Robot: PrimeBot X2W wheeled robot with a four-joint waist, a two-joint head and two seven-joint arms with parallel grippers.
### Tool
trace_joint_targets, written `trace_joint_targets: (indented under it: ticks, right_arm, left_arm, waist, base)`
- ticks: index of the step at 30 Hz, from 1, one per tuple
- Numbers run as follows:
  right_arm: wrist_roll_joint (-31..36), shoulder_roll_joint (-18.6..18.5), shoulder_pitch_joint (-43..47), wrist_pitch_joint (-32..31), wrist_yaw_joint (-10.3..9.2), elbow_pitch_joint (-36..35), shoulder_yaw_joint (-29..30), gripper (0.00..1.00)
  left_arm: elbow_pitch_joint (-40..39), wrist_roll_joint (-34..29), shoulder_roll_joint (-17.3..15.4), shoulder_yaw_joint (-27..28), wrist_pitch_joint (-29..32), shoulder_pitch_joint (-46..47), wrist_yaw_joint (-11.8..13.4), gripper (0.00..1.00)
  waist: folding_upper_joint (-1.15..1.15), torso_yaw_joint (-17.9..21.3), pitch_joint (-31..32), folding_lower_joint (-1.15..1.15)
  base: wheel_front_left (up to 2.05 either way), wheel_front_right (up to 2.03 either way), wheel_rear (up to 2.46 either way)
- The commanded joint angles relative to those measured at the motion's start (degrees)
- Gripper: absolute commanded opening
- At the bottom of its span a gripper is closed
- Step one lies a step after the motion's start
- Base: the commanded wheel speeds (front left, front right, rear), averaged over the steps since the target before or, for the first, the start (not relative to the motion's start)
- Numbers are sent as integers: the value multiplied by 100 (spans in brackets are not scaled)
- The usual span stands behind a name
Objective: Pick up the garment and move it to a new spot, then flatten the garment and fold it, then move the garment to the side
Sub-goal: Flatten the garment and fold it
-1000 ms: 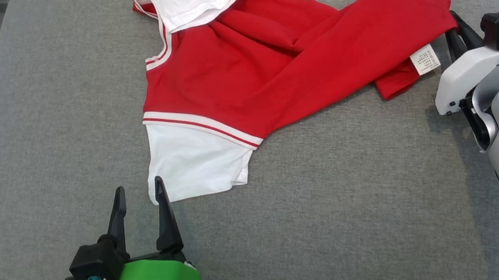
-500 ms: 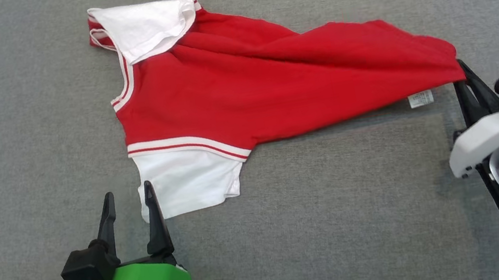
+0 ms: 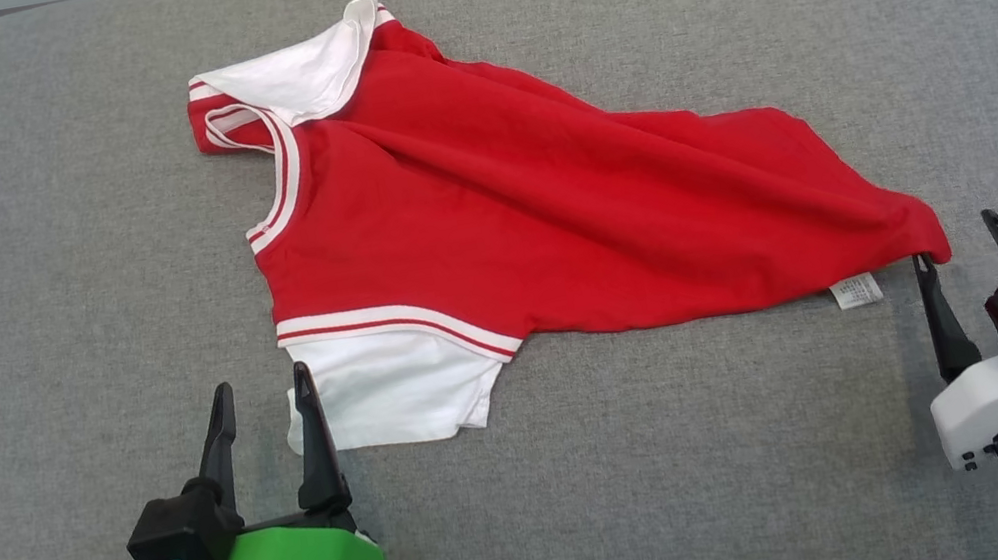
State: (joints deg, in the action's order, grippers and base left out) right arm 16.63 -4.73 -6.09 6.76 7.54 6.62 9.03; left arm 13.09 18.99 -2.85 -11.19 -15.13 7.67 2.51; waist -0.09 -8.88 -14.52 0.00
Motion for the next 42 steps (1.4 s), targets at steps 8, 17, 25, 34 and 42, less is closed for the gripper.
trace_joint_targets:
  ticks: [8, 17, 25, 34, 42]
  right_arm:
    - [240, 161, 134, 307, -11, 595, 409, 100]
    - [-465, 180, 117, 502, -11, 657, 508, 100]
    - [-1151, 181, 115, 585, -11, 491, 429, 100]
    - [-1787, 179, 278, 706, -11, 404, 191, 100]
    - [-2145, 179, 357, 786, -11, 523, -83, 100]
  left_arm:
    - [50, -83, -9, 113, 0, -81, -50, 100]
    - [87, -126, -9, 206, 0, -248, -108, 100]
    - [162, -144, -9, 158, 0, -451, -150, 100]
    - [176, -216, -9, 127, 0, -806, -197, 100]
    - [212, -144, -9, -7, 0, -929, -179, 100]
  waist:
    - [9, 94, 128, 0]
    - [9, 299, 460, 0]
    - [9, 335, 847, 0]
    - [9, 243, 1155, 0]
    - [9, 227, 1268, 0]
  base:
    - [0, 0, 0]
    - [0, 0, 0]
    - [0, 0, 0]
    - [0, 0, 0]
    - [0, 0, 0]
